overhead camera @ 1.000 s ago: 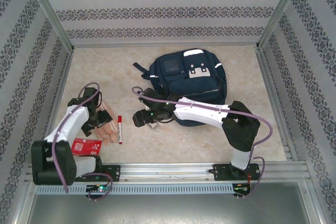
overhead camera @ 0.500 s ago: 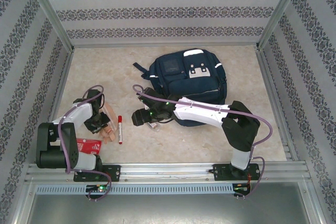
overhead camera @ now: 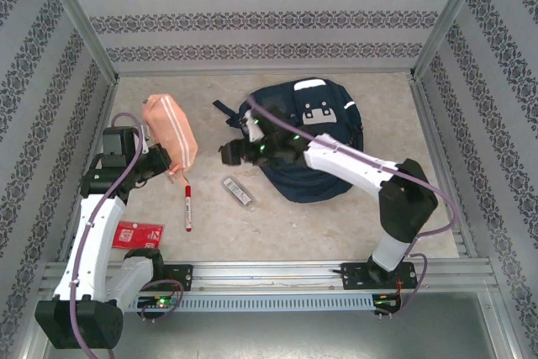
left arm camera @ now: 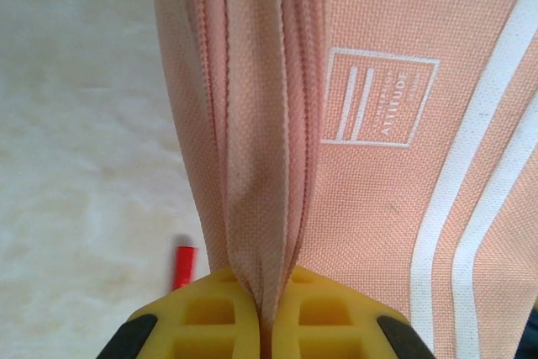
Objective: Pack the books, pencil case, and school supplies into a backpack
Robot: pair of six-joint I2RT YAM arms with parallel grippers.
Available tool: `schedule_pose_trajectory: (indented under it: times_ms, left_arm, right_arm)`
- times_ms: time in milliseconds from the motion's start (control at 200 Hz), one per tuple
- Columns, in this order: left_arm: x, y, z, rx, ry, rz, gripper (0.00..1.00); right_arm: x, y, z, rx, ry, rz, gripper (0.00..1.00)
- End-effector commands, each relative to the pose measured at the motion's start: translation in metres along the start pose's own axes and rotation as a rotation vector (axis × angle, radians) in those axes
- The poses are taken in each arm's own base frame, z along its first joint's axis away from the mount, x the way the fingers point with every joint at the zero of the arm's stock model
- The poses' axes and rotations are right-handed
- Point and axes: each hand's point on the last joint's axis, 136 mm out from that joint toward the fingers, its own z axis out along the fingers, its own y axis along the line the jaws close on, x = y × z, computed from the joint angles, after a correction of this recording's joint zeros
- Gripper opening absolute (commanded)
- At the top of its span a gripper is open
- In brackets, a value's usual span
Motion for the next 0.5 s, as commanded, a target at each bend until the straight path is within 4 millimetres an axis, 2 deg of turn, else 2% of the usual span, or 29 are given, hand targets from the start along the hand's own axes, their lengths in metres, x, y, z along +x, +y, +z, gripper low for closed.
schedule_pose_trajectory:
  times_ms: [0, 90, 140, 295, 370, 435, 470, 495]
  left_arm:
    - [0.015, -0.037, 0.008, 0.211, 0.063, 0.077, 0.00]
    - [0.031, -0.060, 0.012, 0.281, 0.100, 0.149, 0.00]
    - [0.041, -0.072, 0.014, 0.303, 0.117, 0.194, 0.00]
    - [0.061, -0.099, 0.021, 0.345, 0.136, 0.255, 0.00]
    - [0.070, -0.114, 0.022, 0.387, 0.152, 0.281, 0.00]
    - [0.075, -0.126, 0.020, 0.422, 0.153, 0.303, 0.00]
    - [0.078, -0.132, 0.019, 0.441, 0.154, 0.316, 0.00]
    - [0.080, -0.136, 0.018, 0.454, 0.156, 0.325, 0.00]
  right_arm:
    - [-0.027, 0.052, -0.041, -0.235, -0.073, -0.006, 0.85]
    - [-0.041, 0.059, -0.058, -0.283, -0.145, 0.006, 0.85]
    - [-0.045, 0.058, -0.060, -0.287, -0.165, 0.010, 0.85]
    - [-0.041, 0.052, -0.045, -0.263, -0.157, 0.053, 0.85]
    - [-0.038, 0.033, -0.034, -0.185, -0.161, 0.101, 0.84]
    - [-0.034, 0.015, -0.028, -0.126, -0.168, 0.132, 0.79]
    - [-0.032, 0.013, -0.026, -0.122, -0.167, 0.131, 0.72]
    - [-0.031, 0.013, -0.025, -0.127, -0.163, 0.126, 0.64]
